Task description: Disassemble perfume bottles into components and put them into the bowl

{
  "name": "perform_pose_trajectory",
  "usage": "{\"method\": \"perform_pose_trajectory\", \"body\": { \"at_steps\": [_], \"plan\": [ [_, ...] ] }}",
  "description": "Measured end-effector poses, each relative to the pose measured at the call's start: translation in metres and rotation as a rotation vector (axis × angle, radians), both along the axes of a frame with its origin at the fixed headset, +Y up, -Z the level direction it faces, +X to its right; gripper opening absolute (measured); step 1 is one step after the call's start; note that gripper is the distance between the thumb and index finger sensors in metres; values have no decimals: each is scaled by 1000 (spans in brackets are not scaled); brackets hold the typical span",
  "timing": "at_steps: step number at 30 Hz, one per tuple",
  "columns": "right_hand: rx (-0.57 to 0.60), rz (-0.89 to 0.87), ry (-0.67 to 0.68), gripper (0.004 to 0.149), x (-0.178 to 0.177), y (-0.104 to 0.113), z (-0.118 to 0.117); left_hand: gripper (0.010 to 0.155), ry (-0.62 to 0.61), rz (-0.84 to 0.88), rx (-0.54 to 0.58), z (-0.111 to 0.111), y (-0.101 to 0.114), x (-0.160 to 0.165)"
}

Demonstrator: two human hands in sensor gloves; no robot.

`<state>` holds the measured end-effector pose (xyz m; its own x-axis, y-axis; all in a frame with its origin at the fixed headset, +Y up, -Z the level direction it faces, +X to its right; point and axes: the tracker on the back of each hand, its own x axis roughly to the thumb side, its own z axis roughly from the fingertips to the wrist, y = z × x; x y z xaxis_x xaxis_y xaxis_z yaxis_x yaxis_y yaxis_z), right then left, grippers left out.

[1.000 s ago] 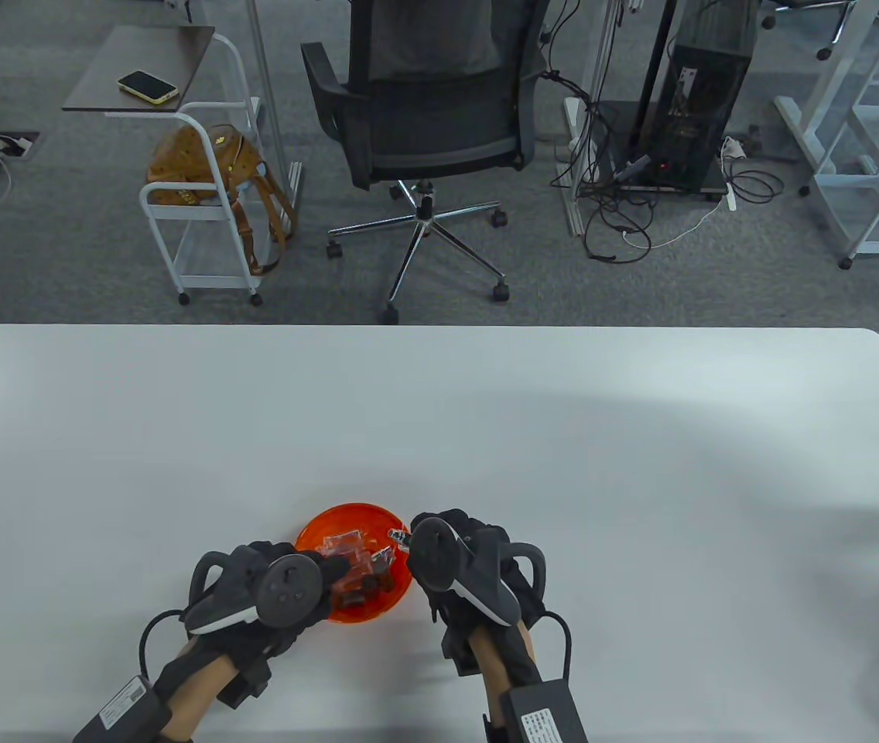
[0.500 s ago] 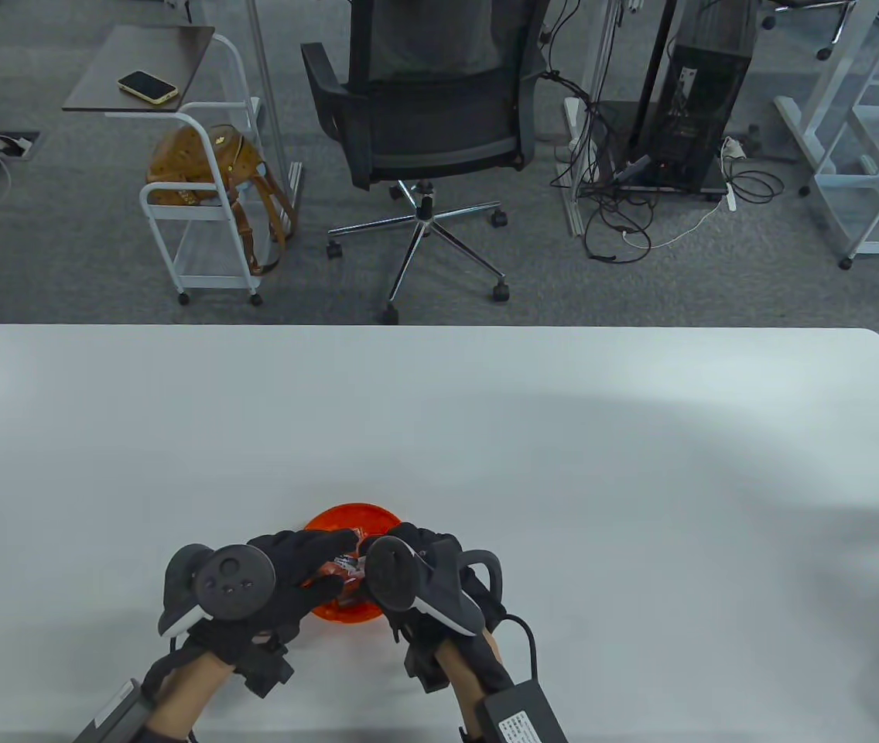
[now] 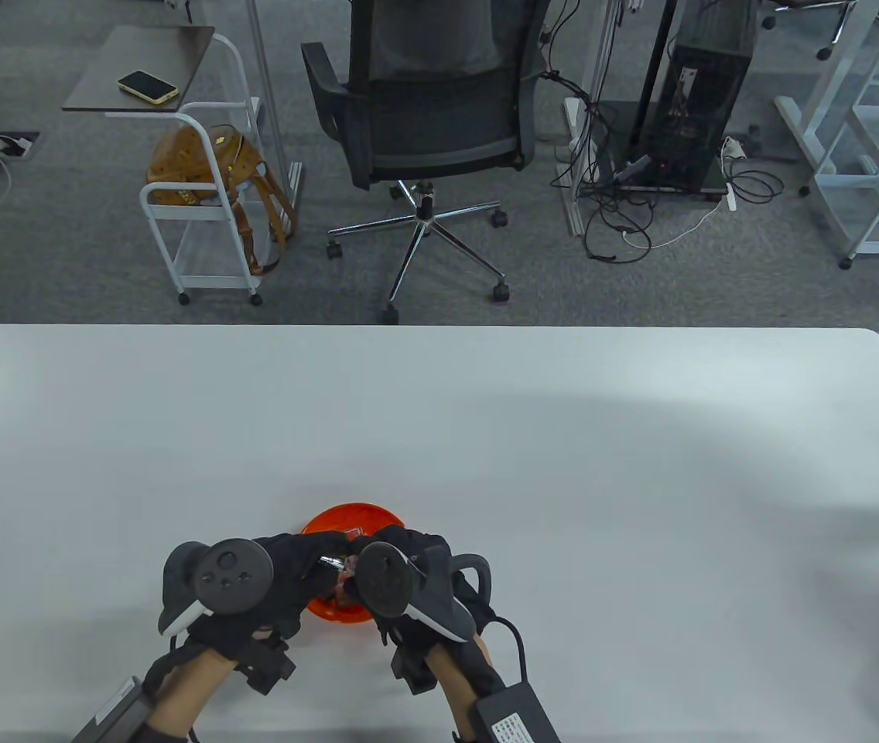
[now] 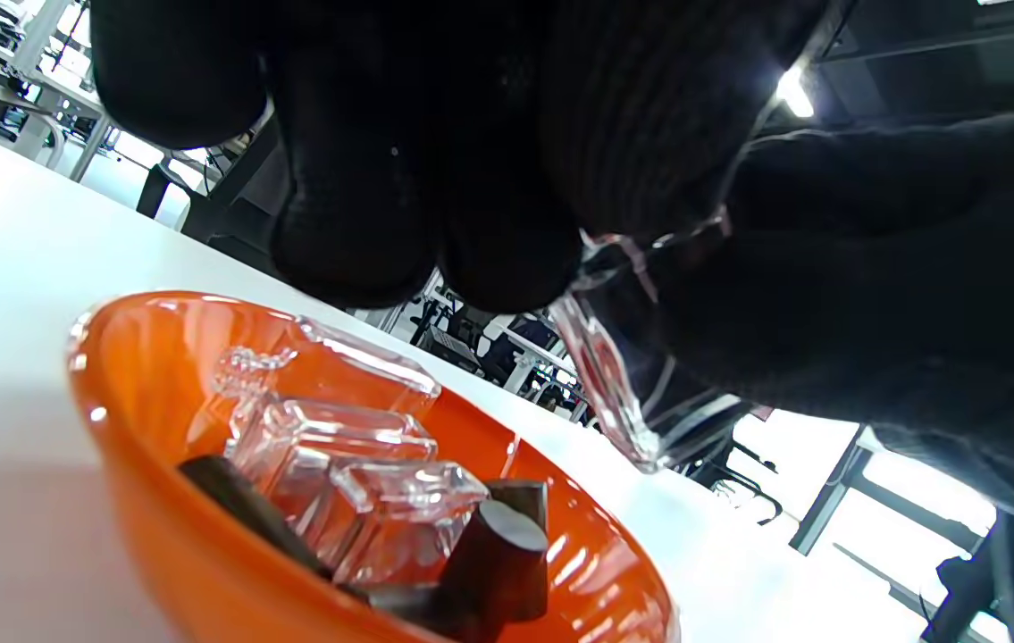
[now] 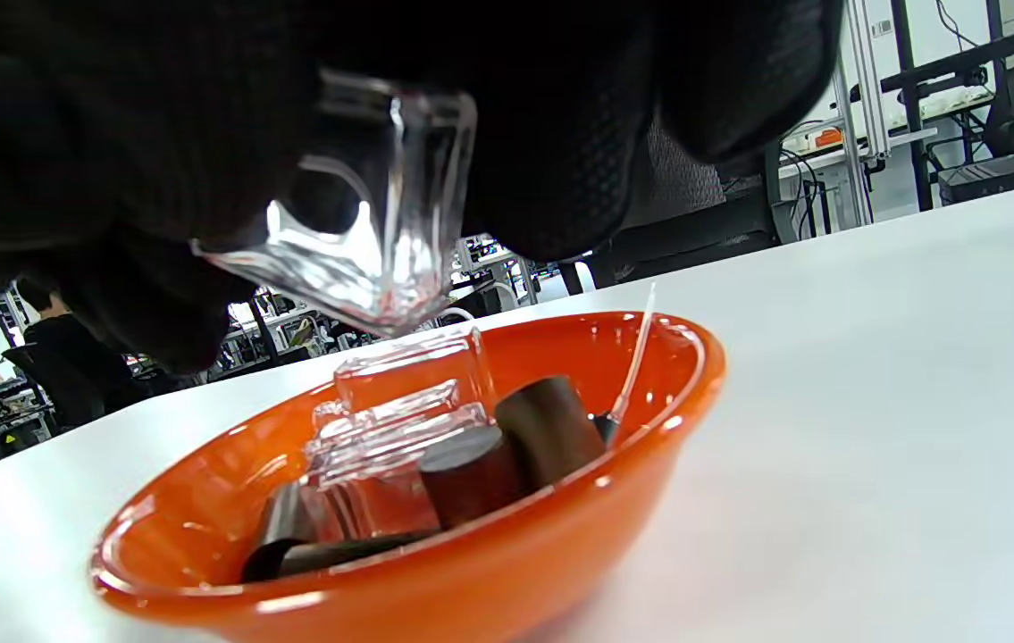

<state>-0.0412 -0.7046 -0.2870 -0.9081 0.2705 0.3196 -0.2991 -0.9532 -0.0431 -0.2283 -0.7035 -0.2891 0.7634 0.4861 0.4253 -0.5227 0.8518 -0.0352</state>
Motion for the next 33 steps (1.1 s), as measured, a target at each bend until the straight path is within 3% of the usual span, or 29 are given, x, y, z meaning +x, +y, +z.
{"method": "perform_pose_trajectory", "body": {
  "at_steps": [4, 7, 11, 15, 19, 22, 25, 31, 33],
  "plan": [
    [22, 44, 18, 54, -2, 1, 3, 52, 33, -36, 26, 2, -1, 0],
    [24, 52, 16, 54, -3, 1, 3, 56, -28, -8, -23, 2, 1, -1],
    [27, 23, 16, 54, -2, 5, 3, 47, 0, 5, -6, 2, 3, -4],
    [47, 82, 31, 54, -4, 4, 5, 50, 31, -30, 17, 3, 0, 0],
    [30, 68, 20, 54, -3, 3, 4, 55, -30, -25, -47, 2, 0, 1],
    [35, 56, 21, 54, -2, 5, 4, 48, -19, -38, -10, 2, 2, 1],
    [47, 76, 35, 54, -5, 5, 6, 51, 23, -65, 18, 3, 1, 0],
    [43, 73, 29, 54, -4, 6, 6, 54, -51, -30, -96, -1, 0, 0],
    [44, 58, 27, 54, -3, 7, 5, 50, -54, -17, -64, -1, 0, 0]
  ]
}}
